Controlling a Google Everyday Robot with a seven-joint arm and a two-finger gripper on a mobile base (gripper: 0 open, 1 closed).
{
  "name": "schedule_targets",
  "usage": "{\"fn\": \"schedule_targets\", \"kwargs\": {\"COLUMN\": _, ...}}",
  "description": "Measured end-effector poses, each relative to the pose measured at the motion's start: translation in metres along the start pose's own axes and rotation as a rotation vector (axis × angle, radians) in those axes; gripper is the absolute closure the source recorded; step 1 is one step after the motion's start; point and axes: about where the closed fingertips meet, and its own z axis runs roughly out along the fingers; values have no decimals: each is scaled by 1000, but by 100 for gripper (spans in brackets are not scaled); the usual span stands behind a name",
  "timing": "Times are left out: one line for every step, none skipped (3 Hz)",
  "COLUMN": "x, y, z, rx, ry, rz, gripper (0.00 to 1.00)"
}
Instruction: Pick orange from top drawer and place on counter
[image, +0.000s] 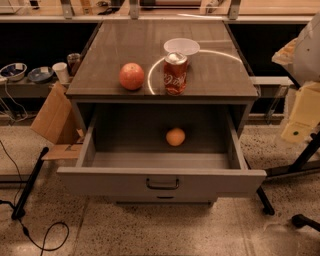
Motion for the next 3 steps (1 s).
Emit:
{"fn": "schedule_targets", "kwargs": {"x": 0, "y": 0, "z": 0, "rx": 0, "ry": 0, "rz": 0, "gripper": 0}}
{"fn": "schedule_targets", "kwargs": {"x": -6, "y": -3, "z": 6, "rx": 1, "ry": -28, "rz": 42, "gripper": 0}}
{"fn": "schedule_targets", "kwargs": {"x": -12, "y": -7, "z": 30, "rx": -23, "ry": -68, "rz": 155, "gripper": 0}}
